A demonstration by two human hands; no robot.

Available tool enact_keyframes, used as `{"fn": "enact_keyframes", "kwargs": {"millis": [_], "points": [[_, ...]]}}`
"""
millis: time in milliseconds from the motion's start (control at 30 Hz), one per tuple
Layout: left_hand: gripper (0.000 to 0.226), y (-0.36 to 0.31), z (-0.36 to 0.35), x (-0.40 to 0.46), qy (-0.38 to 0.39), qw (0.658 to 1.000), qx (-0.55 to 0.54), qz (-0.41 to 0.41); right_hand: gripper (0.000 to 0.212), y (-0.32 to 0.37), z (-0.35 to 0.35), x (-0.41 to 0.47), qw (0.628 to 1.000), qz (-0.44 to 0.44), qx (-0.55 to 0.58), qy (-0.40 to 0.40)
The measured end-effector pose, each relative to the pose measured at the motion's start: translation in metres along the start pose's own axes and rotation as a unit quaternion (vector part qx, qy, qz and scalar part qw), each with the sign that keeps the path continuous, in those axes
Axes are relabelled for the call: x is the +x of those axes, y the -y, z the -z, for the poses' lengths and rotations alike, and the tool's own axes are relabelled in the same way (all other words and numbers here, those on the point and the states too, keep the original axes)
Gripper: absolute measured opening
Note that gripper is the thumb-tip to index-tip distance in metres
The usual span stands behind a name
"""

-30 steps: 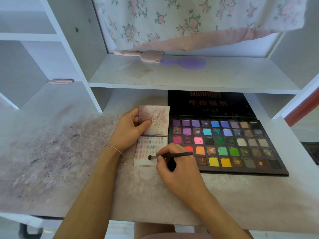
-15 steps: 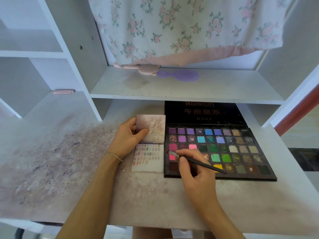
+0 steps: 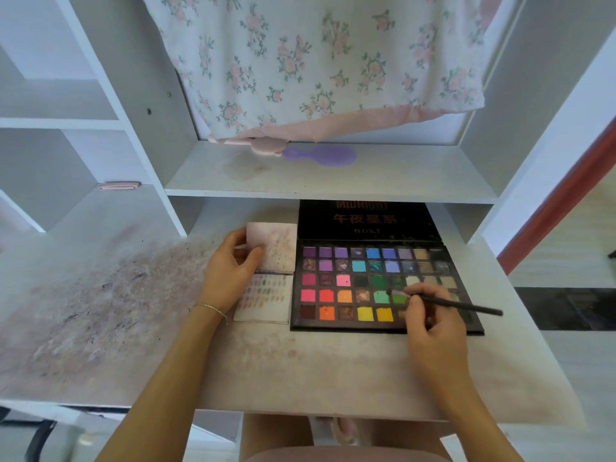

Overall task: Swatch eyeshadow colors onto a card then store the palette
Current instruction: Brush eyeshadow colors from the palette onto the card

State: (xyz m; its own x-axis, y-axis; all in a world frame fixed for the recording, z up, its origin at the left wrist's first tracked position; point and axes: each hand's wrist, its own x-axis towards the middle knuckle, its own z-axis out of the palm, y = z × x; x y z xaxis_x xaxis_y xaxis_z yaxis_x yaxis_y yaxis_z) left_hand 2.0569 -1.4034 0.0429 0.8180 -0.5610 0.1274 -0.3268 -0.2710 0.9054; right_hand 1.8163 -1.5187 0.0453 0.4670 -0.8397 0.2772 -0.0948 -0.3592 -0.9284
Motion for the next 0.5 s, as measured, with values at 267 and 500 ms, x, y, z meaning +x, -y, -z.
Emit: {"fn": "enact_keyframes", "kwargs": {"millis": [267, 500], "points": [[0.021, 0.008, -0.007, -0.01, -0.099, 0.995, -0.017, -0.03, 0.03, -0.013, 0.022, 0.004, 1.0, 0.003, -0.03, -0.005], [0.009, 0.011, -0.007, -0.009, -0.103, 0.994, -0.006, -0.046, 0.034, -0.012, 0.018, 0.004, 0.998, 0.006, -0.059, 0.005]]}}
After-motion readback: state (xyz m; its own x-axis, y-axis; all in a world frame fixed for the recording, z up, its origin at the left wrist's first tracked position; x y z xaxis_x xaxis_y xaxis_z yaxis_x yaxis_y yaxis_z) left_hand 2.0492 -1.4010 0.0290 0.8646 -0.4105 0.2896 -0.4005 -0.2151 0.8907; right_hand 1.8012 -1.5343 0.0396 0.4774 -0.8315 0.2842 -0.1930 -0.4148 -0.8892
